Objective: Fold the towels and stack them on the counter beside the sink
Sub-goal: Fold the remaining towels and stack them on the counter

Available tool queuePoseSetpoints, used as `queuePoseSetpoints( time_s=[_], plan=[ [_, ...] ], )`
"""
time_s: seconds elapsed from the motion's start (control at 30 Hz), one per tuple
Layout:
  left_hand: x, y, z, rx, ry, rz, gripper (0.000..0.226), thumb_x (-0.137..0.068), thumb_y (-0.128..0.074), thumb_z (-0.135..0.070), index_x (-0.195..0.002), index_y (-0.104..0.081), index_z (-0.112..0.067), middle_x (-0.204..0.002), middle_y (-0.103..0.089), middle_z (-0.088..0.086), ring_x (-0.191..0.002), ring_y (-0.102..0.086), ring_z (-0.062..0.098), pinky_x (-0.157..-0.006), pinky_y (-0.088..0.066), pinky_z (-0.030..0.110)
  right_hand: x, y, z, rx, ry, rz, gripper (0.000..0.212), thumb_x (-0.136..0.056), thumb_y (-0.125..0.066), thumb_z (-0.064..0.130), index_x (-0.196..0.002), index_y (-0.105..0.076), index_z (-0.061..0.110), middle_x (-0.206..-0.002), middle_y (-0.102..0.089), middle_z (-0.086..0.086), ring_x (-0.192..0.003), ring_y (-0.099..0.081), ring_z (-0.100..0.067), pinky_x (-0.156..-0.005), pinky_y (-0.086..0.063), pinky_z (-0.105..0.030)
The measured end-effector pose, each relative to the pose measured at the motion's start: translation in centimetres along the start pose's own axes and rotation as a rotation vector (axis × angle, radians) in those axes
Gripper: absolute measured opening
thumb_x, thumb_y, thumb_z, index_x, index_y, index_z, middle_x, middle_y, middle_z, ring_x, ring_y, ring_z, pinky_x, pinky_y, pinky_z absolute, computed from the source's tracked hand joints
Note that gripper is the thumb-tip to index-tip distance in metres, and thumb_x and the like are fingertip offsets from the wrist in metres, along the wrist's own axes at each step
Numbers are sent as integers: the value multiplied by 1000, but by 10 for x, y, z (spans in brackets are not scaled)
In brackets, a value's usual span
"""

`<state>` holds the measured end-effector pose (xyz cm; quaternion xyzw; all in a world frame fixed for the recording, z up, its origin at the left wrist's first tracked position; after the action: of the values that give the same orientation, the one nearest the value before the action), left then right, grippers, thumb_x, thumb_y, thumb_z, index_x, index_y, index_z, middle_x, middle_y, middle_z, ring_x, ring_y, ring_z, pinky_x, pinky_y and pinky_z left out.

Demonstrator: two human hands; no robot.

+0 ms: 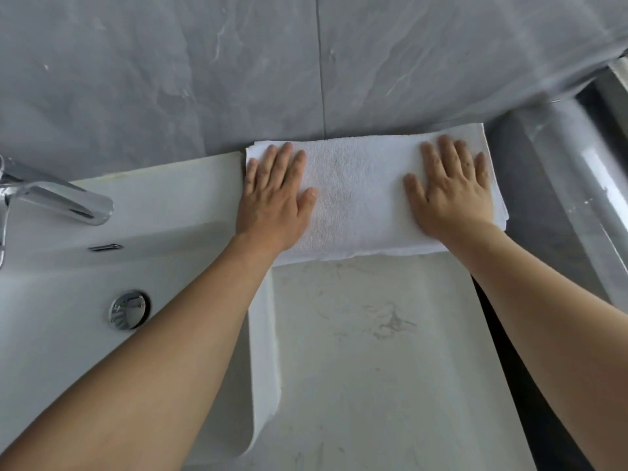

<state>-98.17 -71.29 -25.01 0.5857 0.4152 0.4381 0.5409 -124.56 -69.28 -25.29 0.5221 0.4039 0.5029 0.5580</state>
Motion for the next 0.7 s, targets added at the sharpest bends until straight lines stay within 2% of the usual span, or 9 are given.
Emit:
queuePoseSetpoints(
  time_s=[0.07, 0.13, 0.27, 0.33, 0.5, 0.7],
  plan=[
    [8, 8, 5, 29, 35, -2, 66, -104, -20, -47, -160, -7, -15, -169, 1, 2, -155, 7, 21, -123, 11, 42, 13, 3, 7, -29, -48, 27, 66, -100, -19, 51, -157, -10, 20, -165, -1, -5, -151, 4, -22, -121, 7, -44],
    [27, 23, 8, 93, 54, -60, 67, -104, -23, -45, -160, -12, -11, -168, -8, 6, -155, 0, 25, -124, 7, 44, 36, 14, 30, -112, -19, -30, 63, -101, -25, 44, -156, -14, 15, -164, -3, -8, -151, 1, -26, -122, 4, -45],
    [94, 49, 24, 240, 20, -214, 62, -99, -31, -40, -151, -37, -6, -156, -37, 15, -146, -30, 35, -122, -14, 52, 98, 31, 101, -245, 171, -173, 56, -98, -37, 31, -149, -32, 10, -158, -27, -13, -147, -21, -31, -122, -9, -45],
    [132, 48, 47, 260, 36, -247, 56, -100, -36, -36, -145, -43, -4, -149, -44, 15, -140, -37, 35, -121, -21, 51, 129, 35, 140, -313, 270, -206, 53, -95, -42, 28, -144, -41, 8, -151, -39, -13, -142, -32, -31, -120, -17, -46],
    [217, 40, 119, 296, 117, -304, 51, -99, -43, -30, -136, -50, 3, -137, -53, 20, -130, -46, 37, -114, -34, 55, 194, 28, 226, -364, 413, -201, 47, -91, -49, 22, -135, -51, 6, -143, -49, -14, -135, -42, -31, -116, -27, -47],
    [284, 58, 202, 365, 112, -382, 45, -99, -52, -21, -138, -48, 0, -139, -51, 18, -132, -44, 35, -112, -37, 54, 254, 17, 342, -364, 513, -169, 46, -88, -56, 18, -132, -54, 5, -139, -52, -15, -129, -47, -32, -114, -31, -46]
  ],
)
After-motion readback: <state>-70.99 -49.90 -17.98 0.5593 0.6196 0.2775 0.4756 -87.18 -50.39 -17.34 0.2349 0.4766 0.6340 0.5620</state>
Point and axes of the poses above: each hand's wrist, its own x-axis away from the middle knuckle, its own y-axis out of the back of the hand, z = x × y, the point moved 9 cm from there along -x, towards the middle knuckle
